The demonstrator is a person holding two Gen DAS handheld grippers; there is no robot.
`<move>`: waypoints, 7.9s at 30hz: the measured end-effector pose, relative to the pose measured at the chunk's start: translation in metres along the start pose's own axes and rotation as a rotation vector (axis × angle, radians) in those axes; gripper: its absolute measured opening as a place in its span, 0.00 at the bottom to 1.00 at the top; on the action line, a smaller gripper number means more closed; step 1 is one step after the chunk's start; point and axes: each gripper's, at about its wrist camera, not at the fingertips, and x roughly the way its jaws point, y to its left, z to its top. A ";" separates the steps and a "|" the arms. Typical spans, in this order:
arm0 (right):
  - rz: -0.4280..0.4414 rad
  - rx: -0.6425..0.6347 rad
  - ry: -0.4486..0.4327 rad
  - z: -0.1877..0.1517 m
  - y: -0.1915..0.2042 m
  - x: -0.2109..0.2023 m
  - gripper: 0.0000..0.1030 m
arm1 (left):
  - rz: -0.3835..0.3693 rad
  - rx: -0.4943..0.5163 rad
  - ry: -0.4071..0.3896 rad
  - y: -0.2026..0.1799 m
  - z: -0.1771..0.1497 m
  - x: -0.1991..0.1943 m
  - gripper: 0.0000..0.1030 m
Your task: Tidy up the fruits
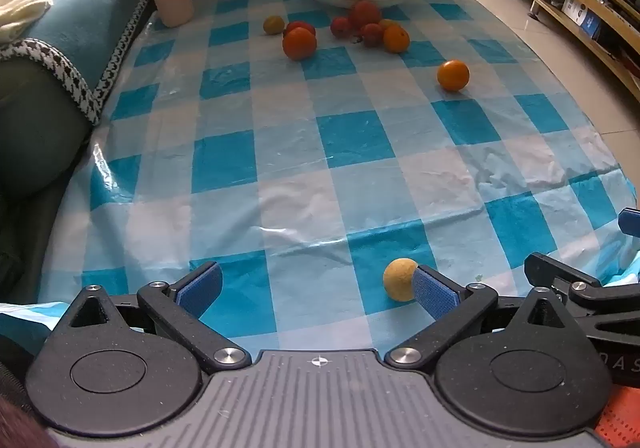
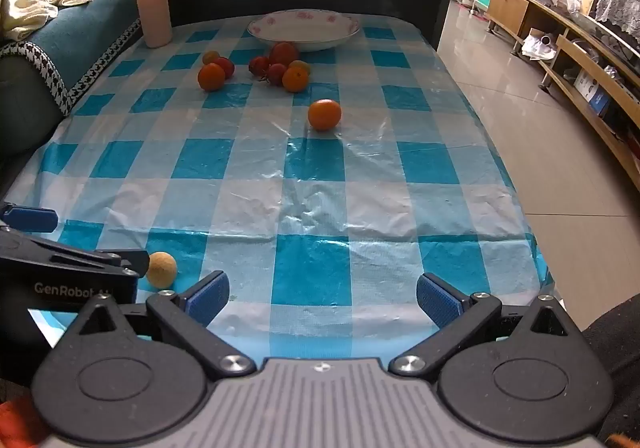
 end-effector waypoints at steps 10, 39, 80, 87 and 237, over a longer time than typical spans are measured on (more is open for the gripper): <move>0.006 0.004 0.003 0.000 -0.001 0.001 1.00 | 0.003 0.004 0.008 0.000 -0.001 0.000 0.99; 0.007 0.005 0.009 -0.001 0.000 0.003 1.00 | 0.000 0.003 0.015 -0.001 -0.004 0.002 0.99; 0.032 0.007 0.026 -0.001 0.001 0.006 1.00 | -0.006 0.002 0.041 0.003 -0.003 0.004 0.96; 0.048 0.001 0.032 -0.001 0.002 0.008 1.00 | -0.006 -0.003 0.044 0.004 -0.003 0.005 0.95; 0.172 0.044 0.138 0.147 -0.051 0.135 0.28 | -0.200 0.166 0.019 -0.027 0.149 0.087 0.31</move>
